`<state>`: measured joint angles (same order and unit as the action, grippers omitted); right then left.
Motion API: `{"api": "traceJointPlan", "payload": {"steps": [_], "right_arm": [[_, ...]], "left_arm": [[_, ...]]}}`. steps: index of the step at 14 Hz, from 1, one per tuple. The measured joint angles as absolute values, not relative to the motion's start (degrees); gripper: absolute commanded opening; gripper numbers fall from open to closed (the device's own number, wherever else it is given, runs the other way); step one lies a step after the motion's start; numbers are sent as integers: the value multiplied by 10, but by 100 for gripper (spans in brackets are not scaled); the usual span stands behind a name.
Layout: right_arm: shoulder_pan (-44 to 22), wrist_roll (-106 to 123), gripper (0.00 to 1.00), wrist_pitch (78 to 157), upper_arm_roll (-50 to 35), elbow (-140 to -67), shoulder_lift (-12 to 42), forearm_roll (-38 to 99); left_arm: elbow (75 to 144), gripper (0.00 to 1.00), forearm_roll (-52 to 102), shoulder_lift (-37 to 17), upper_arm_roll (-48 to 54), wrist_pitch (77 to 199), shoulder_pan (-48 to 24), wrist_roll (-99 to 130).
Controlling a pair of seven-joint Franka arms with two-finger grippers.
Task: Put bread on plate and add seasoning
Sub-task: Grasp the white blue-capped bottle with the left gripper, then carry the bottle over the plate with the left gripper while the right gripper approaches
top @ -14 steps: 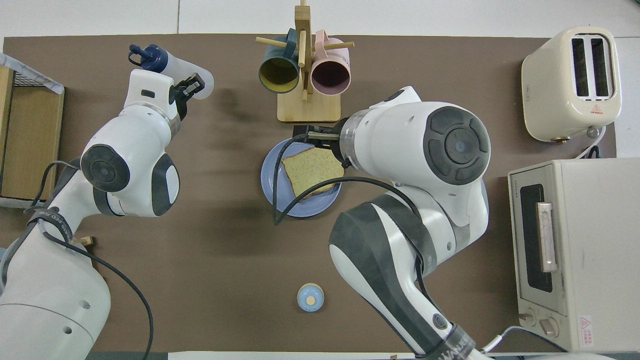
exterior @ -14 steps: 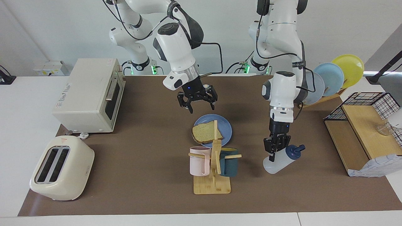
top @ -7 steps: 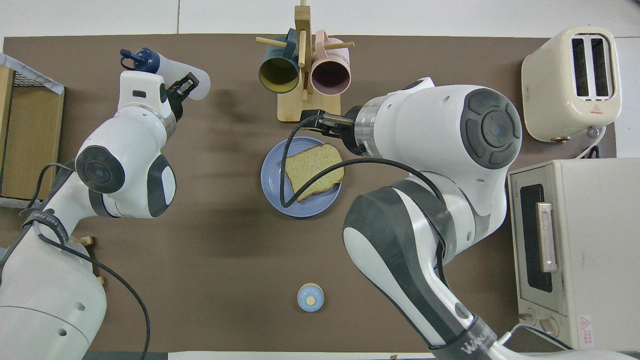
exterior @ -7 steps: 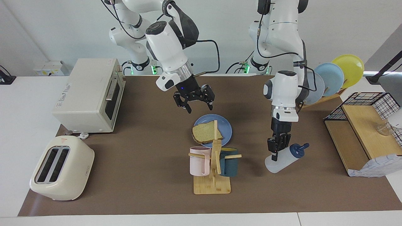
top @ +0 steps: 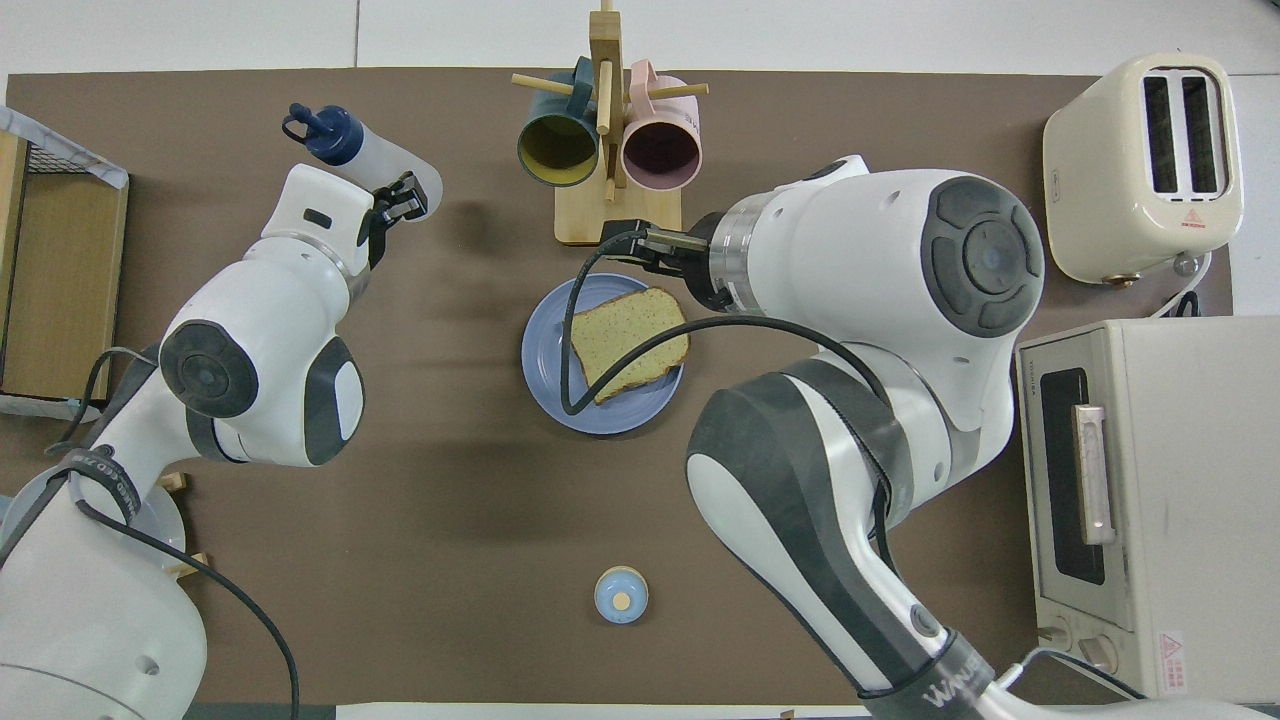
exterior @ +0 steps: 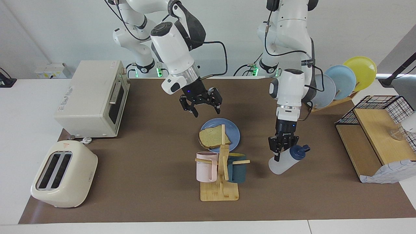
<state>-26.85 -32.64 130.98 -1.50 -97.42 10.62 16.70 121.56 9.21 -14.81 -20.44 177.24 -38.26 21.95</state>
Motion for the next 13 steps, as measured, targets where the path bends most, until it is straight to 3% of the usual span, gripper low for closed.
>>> {"api": "traceJointPlan", "payload": {"steps": [8, 13], "right_arm": [[-269, -371, 100, 1310, -16, -969, 106, 224], [-268, -394, 100, 1311, -16, -964, 106, 244]], "left_arm": [[1250, 0, 92, 5, -201, 1565, -438, 94], [1254, 0, 73, 48, -198, 1497, -451, -44]]}}
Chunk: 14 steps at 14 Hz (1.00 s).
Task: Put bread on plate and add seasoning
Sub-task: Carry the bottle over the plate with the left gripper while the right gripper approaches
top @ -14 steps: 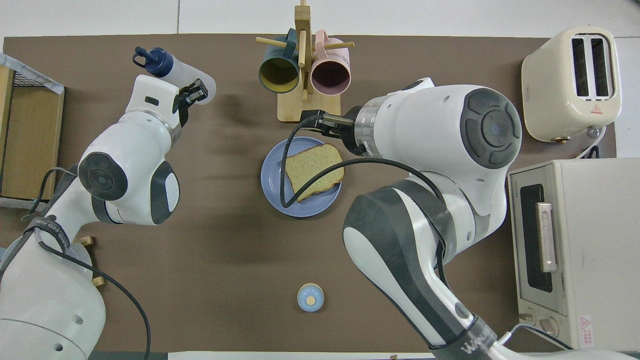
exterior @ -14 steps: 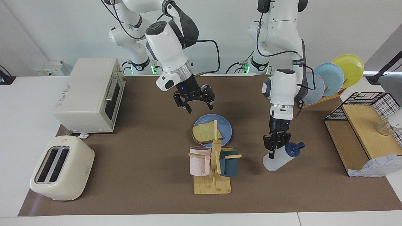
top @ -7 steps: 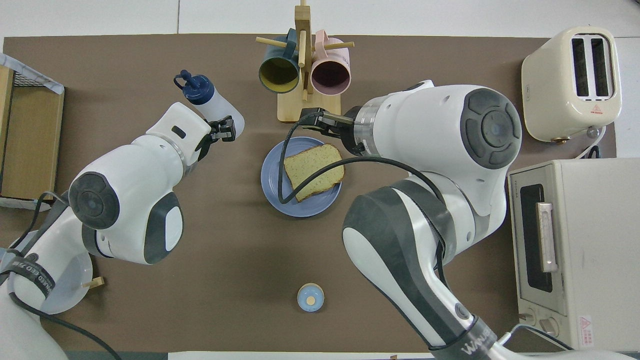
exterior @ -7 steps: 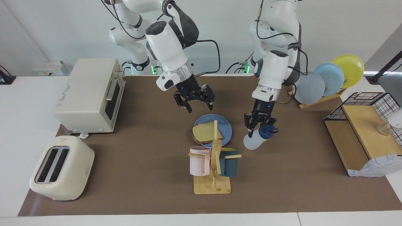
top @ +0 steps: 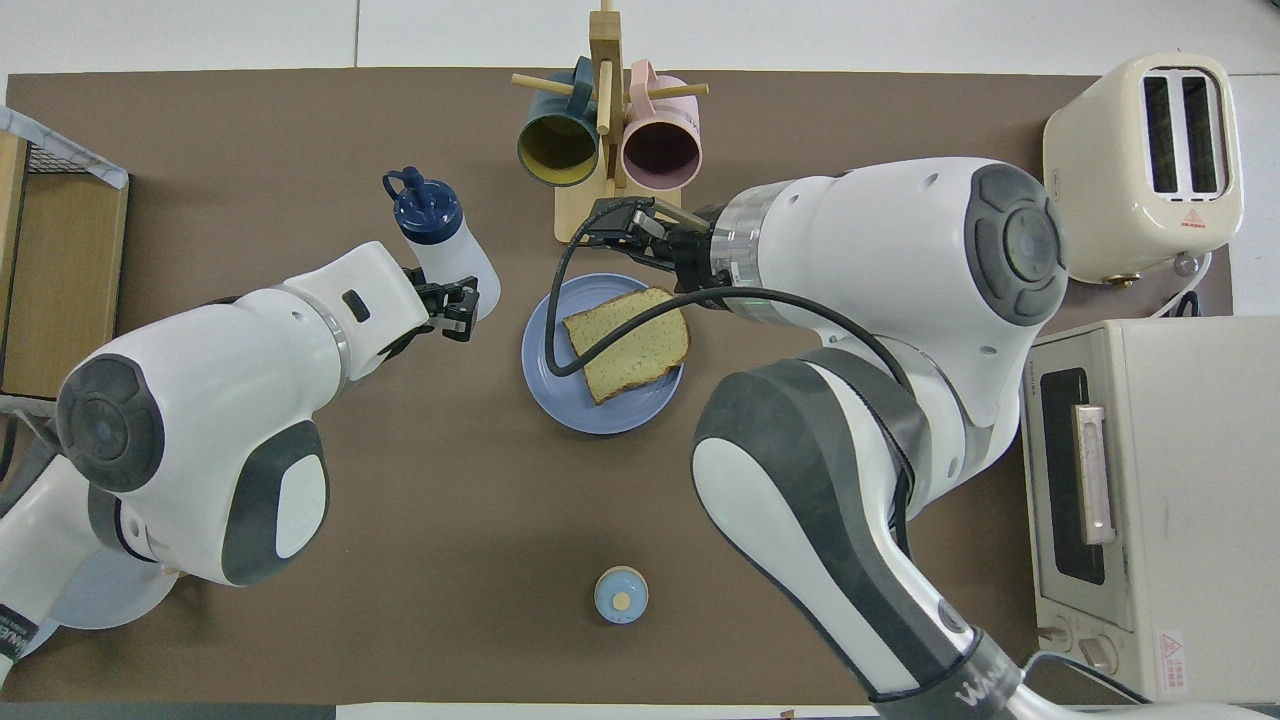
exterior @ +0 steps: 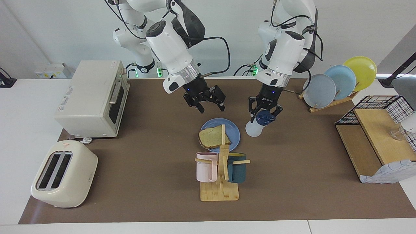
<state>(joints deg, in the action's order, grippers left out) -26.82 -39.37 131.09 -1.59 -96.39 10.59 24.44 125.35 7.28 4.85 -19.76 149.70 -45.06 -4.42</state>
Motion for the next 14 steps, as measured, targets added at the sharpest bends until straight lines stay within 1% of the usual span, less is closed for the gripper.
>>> {"api": "traceJointPlan", "payload": {"steps": [2, 4, 7, 9, 10, 11, 13, 14], "right_arm": [[-268, -405, 100, 1311, -16, -964, 106, 247], [-268, -409, 100, 1314, -15, -964, 106, 281], [-266, -409, 100, 1315, -12, -963, 106, 301], [-265, -409, 100, 1315, -11, -961, 103, 302], [-263, -409, 96, 1315, -11, -960, 101, 302], [-261, -409, 81, 1315, -11, -958, 99, 302], [-266, -409, 62, 1315, -14, -956, 95, 301], [-272, -409, 61, 1315, -15, -954, 95, 300]], "left_arm": [[1254, 0, 28, 62, -188, 1459, -453, -62], [1254, 0, 13, 71, -172, 1422, -455, -99], [1254, 0, 8, 78, -167, 1360, -454, -226], [1254, 0, 7, 82, -170, 1343, -453, -290], [1253, 0, 7, 84, -171, 1336, -453, -316], [1251, 0, 7, 85, -173, 1324, -453, -340], [1243, 0, 7, 87, -175, 1297, -453, -375], [1240, 0, 7, 88, -175, 1284, -453, -388]]}}
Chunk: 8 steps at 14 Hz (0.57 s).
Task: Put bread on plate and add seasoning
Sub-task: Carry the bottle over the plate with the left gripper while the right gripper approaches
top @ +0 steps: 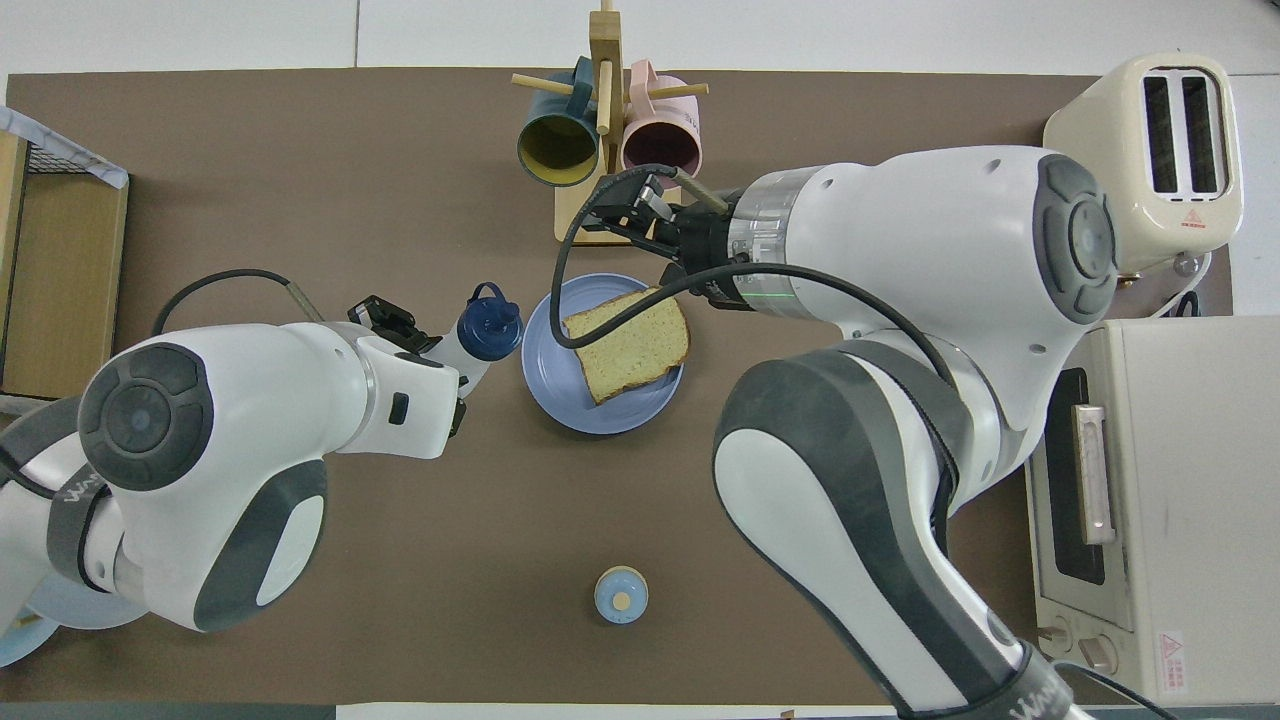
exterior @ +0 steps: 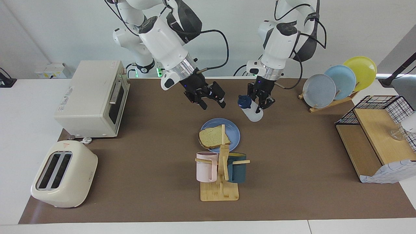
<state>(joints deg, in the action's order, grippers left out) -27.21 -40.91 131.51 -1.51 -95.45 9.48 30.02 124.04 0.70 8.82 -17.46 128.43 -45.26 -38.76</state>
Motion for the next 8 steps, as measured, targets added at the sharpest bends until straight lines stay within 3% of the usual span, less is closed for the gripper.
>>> {"api": "traceJointPlan", "payload": {"steps": [2, 8], "right_arm": [[-289, -409, 52, 1316, -17, -949, 95, 288], [-333, -411, 44, 1314, -21, -945, 87, 225]], "left_arm": [[1238, 0, 17, 89, -175, 1268, -453, -415], [1228, 0, 63, 90, -177, 1229, -453, -469]]}}
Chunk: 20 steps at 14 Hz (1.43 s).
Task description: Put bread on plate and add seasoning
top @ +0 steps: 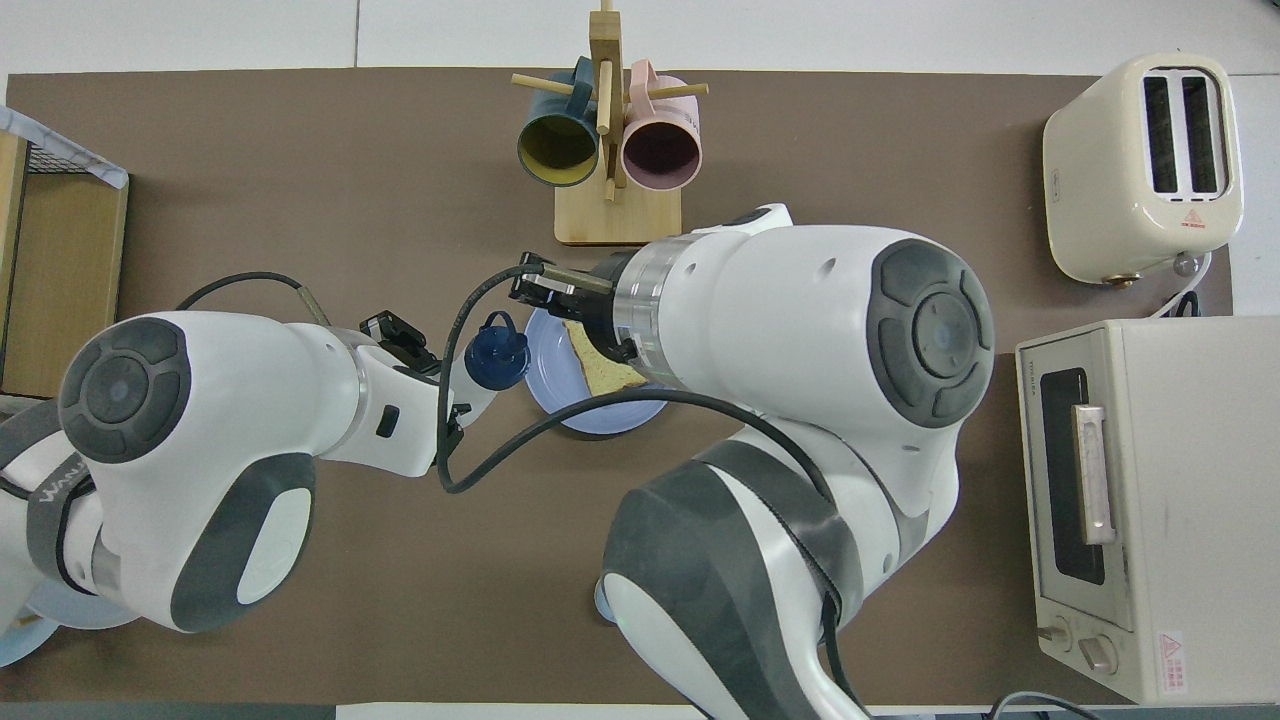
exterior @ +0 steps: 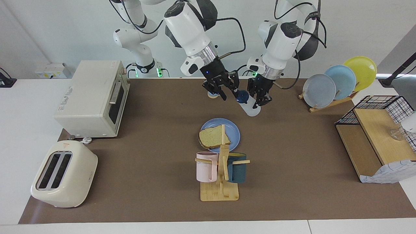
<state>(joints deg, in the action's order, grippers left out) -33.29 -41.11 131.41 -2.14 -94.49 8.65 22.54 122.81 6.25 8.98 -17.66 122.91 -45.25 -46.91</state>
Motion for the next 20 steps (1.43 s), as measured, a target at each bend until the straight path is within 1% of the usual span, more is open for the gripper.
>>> {"api": "traceJointPlan", "payload": {"steps": [5, 7, 11, 12, 18, 20], "right_arm": [[-344, -423, 41, 1293, -24, -945, 71, 197], [-344, -423, 37, 1291, -24, -946, 71, 184], [-353, -423, 36, 1288, -25, -946, 71, 183], [-356, -423, 34, 1288, -25, -946, 71, 183], [-357, -423, 31, 1287, -24, -946, 71, 183], [-357, -423, 27, 1287, -25, -947, 71, 183]], "left_arm": [[1227, 0, 72, 90, -177, 1228, -453, -472], [1227, 0, 78, 90, -177, 1227, -453, -473], [1227, 0, 81, 90, -177, 1227, -453, -473], [1227, 0, 81, 90, -177, 1227, -453, -473], [1227, 0, 89, 90, -177, 1227, -453, -477], [1227, 0, 90, 90, -177, 1227, -453, -477]]}}
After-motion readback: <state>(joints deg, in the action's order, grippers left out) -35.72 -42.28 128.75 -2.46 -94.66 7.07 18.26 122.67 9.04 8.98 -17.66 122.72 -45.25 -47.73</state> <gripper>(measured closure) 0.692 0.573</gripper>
